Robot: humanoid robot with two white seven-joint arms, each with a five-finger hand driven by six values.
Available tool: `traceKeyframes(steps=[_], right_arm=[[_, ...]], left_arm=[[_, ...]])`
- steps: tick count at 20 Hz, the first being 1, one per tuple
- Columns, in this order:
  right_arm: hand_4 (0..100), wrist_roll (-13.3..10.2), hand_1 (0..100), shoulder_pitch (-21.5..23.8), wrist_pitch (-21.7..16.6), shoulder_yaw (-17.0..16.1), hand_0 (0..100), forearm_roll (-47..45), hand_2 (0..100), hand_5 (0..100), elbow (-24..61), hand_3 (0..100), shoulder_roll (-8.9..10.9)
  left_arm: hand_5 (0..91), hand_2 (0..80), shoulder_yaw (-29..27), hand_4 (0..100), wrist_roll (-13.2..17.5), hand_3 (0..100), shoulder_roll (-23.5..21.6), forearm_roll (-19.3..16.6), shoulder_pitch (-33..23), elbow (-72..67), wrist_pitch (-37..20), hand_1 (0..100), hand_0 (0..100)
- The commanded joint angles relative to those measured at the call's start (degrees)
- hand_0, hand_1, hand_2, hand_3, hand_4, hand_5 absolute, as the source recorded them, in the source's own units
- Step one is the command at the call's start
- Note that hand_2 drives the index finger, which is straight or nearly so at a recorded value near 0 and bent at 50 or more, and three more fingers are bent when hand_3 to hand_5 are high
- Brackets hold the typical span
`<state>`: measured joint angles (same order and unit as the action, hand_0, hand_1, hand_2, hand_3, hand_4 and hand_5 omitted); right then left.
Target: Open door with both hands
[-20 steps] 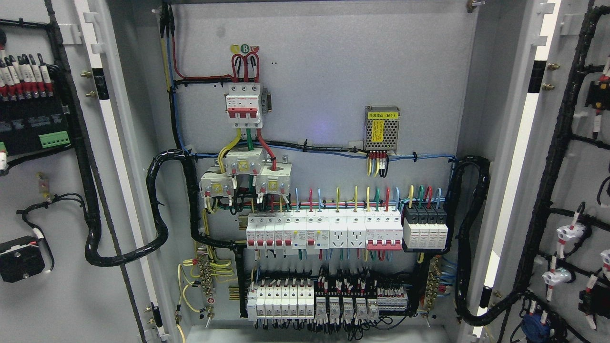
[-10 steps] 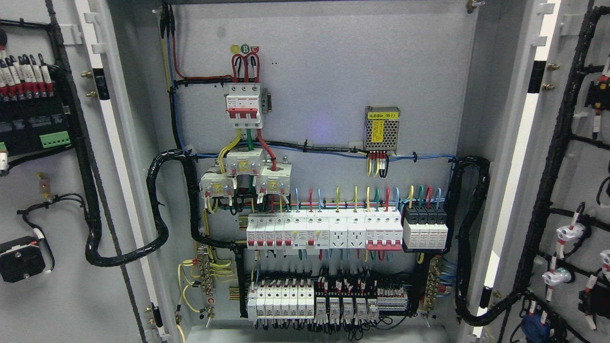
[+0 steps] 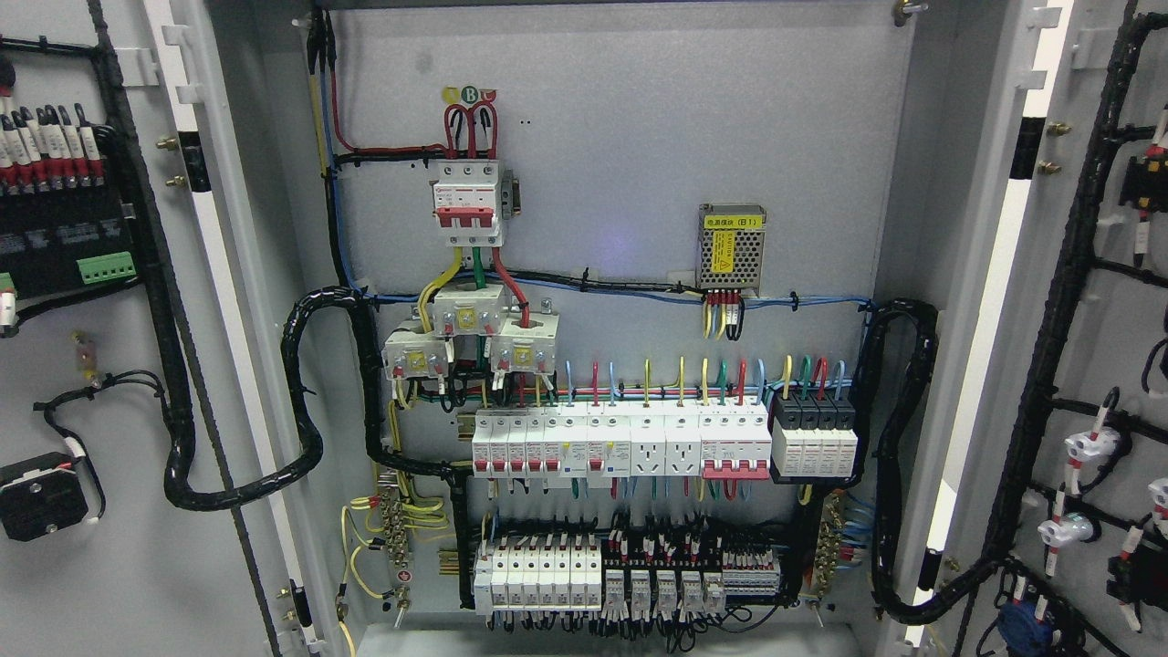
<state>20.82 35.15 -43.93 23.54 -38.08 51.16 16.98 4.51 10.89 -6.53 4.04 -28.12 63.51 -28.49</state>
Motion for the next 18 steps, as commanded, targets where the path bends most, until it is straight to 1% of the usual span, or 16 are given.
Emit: traceKeyframes(steps=[1,3,5,7,9,10,11,12,13,15,16,17,18], right_arm=[[0,-0.2,0,-5.2,3.3,2.1,11,0.1,0,0,-24.6,0,-6.68],[0,-0.2,0,-8.5,6.0,1.9,11,0.1,0,0,-30.0,0,-8.79],[0,-0.7,0,-11.5,9.5,1.4,11,0.0,0,0,-34.3,0,-11.08],[0,-0.9,0,-14.7,13.2,0.5,11,0.0,0,0,-38.6,0,-12.92],[0,-1.0,0,-18.2,16.4,-0.4,11,0.1,0,0,-42.4,0,-14.51],[0,-1.1,0,-19.2,17.8,-0.4,11,0.2,0,0,-43.7,0,-14.86],[0,-1.9,0,-20.2,19.3,-0.3,11,0.8,0,0,-44.6,0,-15.22],[0,-3.4,0,-20.8,20.8,-0.2,11,2.5,0,0,-45.4,0,-15.57],[0,-5.6,0,-21.4,22.6,-0.5,11,4.9,0,0,-45.7,0,-15.66],[0,-10.5,0,-23.2,26.5,-1.2,11,9.7,0,0,-46.1,0,-16.62],[0,-12.3,0,-24.0,27.9,-1.6,11,11.3,0,0,-46.7,0,-16.8],[0,-13.6,0,-24.9,29.7,-1.5,11,12.9,0,0,-47.3,0,-17.24],[0,-14.1,0,-25.7,31.3,-1.6,11,14.6,0,0,-47.8,0,-17.76]], left_arm=[[0.0,0.0,0.2,3,0.0,0,3.6,-2.6,3.9,-27.9,-0.1,0,0],[0.0,0.0,-0.9,3,0.1,0,4.0,-3.7,6.6,-34.7,-0.1,0,0],[0.0,0.0,-2.6,3,0.1,0,4.4,-5.5,9.8,-42.1,-0.2,0,0],[0.0,0.0,-4.7,3,0.1,0,4.8,-7.5,12.6,-49.1,-0.1,0,0],[0.0,0.0,-6.9,3,0.1,0,5.2,-9.4,15.2,-55.0,-0.1,0,0],[0.0,0.0,-7.9,3,0.1,0,5.3,-10.2,16.2,-57.6,0.0,0,0],[0.0,0.0,-8.8,3,0.1,0,5.4,-10.7,17.3,-60.1,0.0,0,0],[0.0,0.0,-9.5,3,0.0,0,5.5,-11.2,18.3,-62.3,0.1,0,0],[0.0,0.0,-10.0,3,-0.1,0,5.8,-11.5,19.1,-64.5,0.5,0,0],[0.0,0.0,-10.8,3,-0.3,0,6.2,-11.7,20.6,-67.5,3.6,0,0],[0.0,0.0,-11.2,3,-0.3,0,6.4,-11.7,21.3,-68.5,5.4,0,0],[0.0,0.0,-11.3,3,-0.3,0,6.6,-11.7,22.1,-69.4,7.0,0,0],[0.0,0.0,-11.6,3,-0.3,0,6.8,-11.7,22.8,-70.3,8.1,0,0]])
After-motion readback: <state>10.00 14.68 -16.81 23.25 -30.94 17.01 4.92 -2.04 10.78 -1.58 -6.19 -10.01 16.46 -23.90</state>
